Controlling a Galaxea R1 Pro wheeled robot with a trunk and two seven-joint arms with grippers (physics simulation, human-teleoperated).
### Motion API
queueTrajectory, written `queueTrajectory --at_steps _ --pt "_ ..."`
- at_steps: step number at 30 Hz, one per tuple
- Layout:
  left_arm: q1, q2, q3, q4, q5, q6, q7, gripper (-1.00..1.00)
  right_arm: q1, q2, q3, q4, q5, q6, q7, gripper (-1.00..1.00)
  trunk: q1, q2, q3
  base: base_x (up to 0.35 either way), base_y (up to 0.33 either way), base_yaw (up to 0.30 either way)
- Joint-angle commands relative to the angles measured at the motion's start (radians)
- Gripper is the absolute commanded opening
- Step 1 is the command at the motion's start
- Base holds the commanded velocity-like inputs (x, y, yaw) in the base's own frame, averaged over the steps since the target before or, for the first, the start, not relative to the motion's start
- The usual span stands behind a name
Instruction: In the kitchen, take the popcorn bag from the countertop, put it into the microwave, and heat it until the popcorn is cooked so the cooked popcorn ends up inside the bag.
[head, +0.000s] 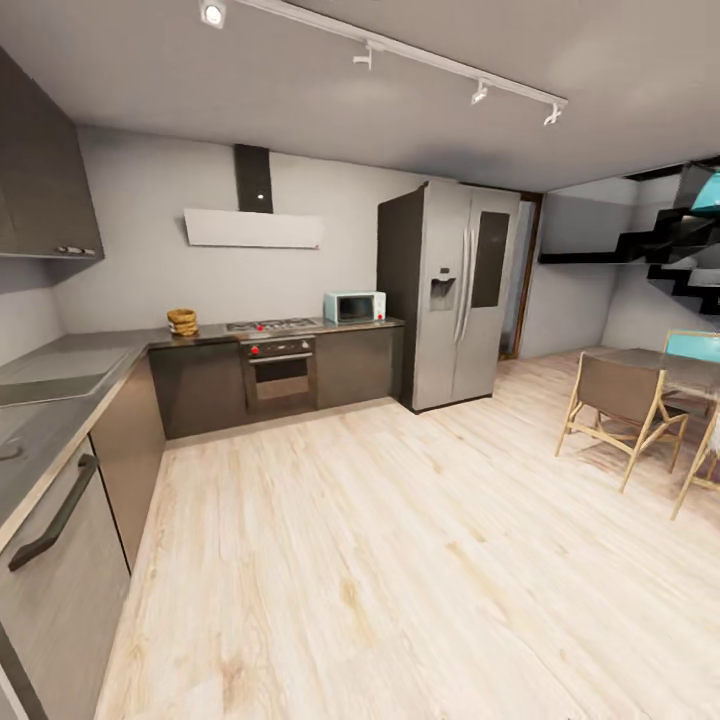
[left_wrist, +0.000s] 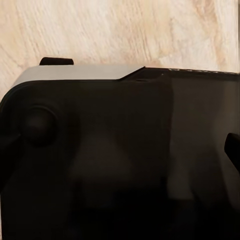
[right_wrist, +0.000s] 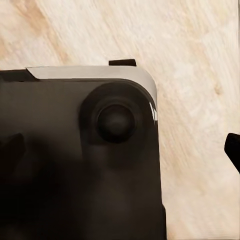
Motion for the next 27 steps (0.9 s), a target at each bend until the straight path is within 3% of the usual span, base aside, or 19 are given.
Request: queueTrajectory --at_steps 1,15,27 --pt "0.000 0.000 0.001 0.000 0.006 -0.002 0.000 1.00 -0.001 0.000 -0.002 0.002 -0.005 -0.005 0.000 1.00 0.000 0.000 0.000 0.000 0.000 -0.241" --pt "0.000 0.000 0.001 0.000 0.006 -0.002 -0.001 1.00 -0.001 0.000 -0.001 0.001 -0.005 -0.005 0.000 1.00 0.000 0.000 0.005 0.007 0.000 -0.233" --pt "0.000 0.000 0.001 0.000 0.009 -0.001 -0.001 1.00 -0.001 0.002 0.007 0.001 0.008 0.004 0.000 1.00 0.000 0.000 0.005 0.291 0.000 -0.016"
